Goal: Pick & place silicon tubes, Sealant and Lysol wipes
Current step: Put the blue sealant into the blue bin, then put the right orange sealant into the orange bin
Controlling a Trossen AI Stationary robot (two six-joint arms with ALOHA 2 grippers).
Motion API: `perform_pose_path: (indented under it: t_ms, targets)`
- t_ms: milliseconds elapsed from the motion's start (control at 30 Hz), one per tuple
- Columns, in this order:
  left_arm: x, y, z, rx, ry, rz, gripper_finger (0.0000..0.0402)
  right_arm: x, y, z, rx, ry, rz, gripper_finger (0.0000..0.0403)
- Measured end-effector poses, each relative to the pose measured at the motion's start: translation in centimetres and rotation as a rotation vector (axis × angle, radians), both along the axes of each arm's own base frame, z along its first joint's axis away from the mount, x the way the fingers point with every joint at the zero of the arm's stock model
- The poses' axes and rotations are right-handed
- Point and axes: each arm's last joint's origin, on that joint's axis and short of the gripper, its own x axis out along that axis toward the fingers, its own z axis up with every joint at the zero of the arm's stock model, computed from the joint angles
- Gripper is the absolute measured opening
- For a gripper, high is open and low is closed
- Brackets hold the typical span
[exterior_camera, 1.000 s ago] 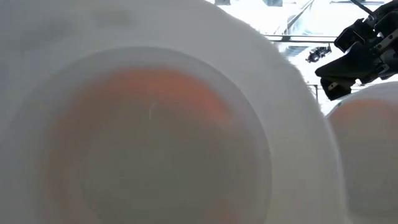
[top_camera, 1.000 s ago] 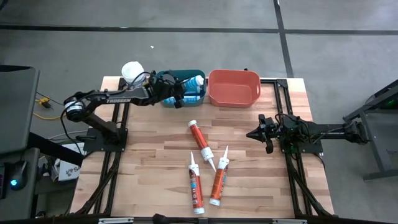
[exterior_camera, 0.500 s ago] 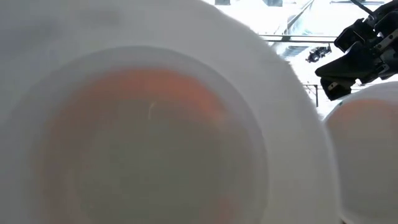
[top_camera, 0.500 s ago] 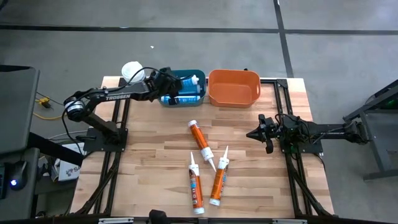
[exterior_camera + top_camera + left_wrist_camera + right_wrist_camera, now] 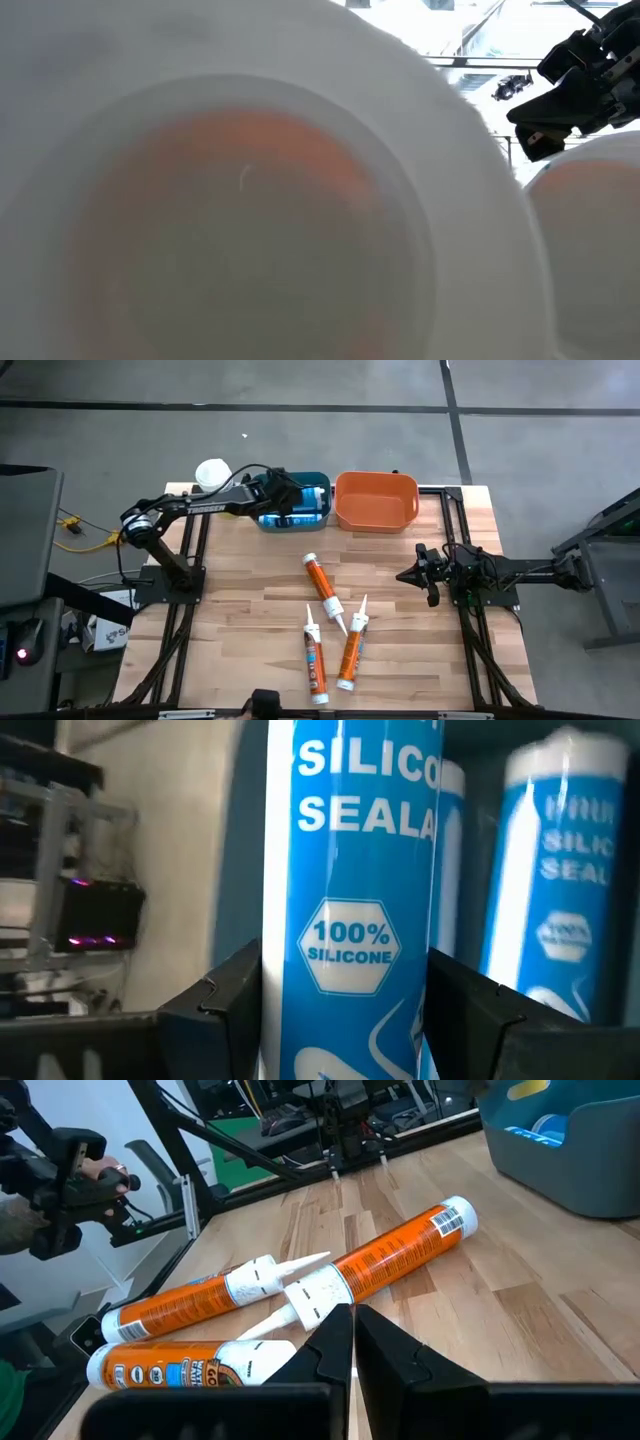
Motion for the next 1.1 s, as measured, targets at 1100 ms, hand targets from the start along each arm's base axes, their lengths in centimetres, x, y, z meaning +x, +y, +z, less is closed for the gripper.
perform_pose_path:
  t_ms: [1100]
  targets:
    - [1.0, 2.3, -2.7, -0.054, 0.067, 0.147, 0.0347, 0.0, 0.0, 0.0, 0.000, 0.001, 0.000, 0.0012]
